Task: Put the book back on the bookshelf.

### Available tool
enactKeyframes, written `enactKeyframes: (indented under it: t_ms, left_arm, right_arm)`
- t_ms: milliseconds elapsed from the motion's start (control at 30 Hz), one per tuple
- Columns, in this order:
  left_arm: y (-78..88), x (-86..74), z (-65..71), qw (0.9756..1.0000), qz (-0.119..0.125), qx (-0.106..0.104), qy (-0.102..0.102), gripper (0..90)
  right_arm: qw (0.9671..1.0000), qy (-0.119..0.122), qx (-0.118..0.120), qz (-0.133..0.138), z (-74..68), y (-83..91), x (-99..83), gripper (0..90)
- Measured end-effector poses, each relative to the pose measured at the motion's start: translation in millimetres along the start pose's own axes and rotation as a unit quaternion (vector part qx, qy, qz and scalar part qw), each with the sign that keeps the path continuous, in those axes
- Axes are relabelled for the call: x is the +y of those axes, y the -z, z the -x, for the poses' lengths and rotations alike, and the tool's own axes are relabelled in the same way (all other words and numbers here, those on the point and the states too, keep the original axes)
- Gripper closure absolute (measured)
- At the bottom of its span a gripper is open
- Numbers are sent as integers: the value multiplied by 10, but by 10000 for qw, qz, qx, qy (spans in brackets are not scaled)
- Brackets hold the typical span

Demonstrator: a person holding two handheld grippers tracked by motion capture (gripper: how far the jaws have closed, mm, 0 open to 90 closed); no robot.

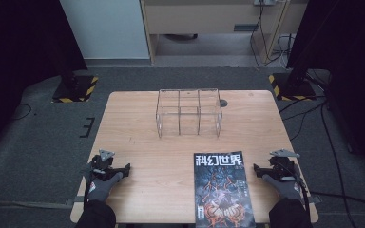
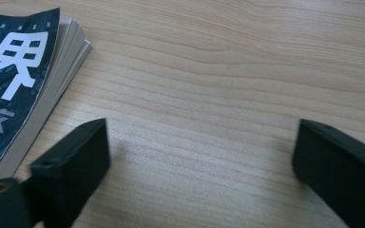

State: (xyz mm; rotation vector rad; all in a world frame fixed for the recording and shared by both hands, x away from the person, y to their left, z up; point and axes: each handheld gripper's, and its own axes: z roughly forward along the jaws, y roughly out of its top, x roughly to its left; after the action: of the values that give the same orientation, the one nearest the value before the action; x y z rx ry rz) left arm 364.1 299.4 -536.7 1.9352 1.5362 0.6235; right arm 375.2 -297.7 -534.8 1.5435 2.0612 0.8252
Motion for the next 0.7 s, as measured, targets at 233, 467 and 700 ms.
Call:
enactKeyframes:
  t_ms: [233, 467, 700]
  left_arm:
    - [20, 2, 5, 10000, 69, -13, -9, 82]
    - [93, 34, 27, 9997, 118, -90, 201, 178]
    - [177, 86, 203, 9987, 342, -364, 107, 185]
  right_arm:
    - [9990, -318, 292, 91, 21, 74, 21, 124]
    - [9976, -328, 533, 286, -79, 174, 54, 126]
    - [9959, -308, 737, 433, -175, 261, 89, 140]
